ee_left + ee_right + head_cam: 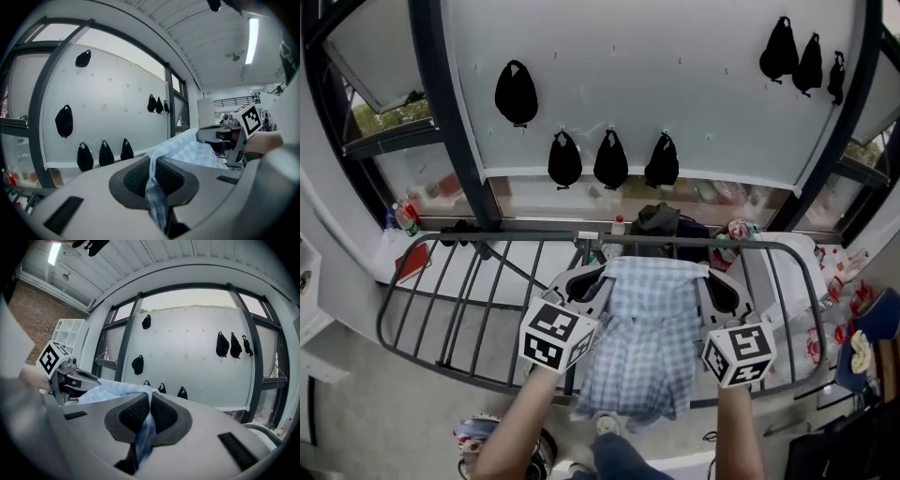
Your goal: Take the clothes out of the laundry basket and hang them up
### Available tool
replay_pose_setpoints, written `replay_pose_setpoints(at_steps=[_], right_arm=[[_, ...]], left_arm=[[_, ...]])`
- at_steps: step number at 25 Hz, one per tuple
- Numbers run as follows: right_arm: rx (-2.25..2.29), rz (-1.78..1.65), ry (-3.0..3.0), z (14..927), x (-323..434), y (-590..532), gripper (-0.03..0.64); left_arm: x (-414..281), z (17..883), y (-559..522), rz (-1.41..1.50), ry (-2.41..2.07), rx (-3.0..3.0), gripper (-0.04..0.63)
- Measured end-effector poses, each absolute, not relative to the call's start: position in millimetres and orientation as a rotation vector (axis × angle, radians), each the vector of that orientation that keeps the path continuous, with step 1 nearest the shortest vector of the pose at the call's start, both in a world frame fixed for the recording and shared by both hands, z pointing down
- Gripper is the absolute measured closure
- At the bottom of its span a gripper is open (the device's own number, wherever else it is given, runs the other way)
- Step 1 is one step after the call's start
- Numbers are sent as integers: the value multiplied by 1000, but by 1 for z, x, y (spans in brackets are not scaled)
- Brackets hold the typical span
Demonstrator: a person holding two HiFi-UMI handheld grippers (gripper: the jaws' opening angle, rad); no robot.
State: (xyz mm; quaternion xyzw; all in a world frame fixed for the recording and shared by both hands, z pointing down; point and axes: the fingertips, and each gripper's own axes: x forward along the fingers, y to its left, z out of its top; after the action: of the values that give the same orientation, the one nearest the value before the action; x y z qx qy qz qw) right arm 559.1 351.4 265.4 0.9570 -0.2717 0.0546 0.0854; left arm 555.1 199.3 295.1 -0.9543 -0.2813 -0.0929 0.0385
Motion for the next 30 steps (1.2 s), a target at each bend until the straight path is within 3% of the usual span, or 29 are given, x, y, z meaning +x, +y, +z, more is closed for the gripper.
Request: replay_pose_setpoints(at_steps=[9,22,30], right_arm=[[2759,433,-792,355,624,353,603],[2704,634,-689,412,638,366,598],[2711,656,-672,414,637,369,574]], left_arm=[[605,378,208,-540,-836,-2825,552],[618,437,227,-689,-784,-2680,541],[622,437,230,-703,-744,-2705,452]])
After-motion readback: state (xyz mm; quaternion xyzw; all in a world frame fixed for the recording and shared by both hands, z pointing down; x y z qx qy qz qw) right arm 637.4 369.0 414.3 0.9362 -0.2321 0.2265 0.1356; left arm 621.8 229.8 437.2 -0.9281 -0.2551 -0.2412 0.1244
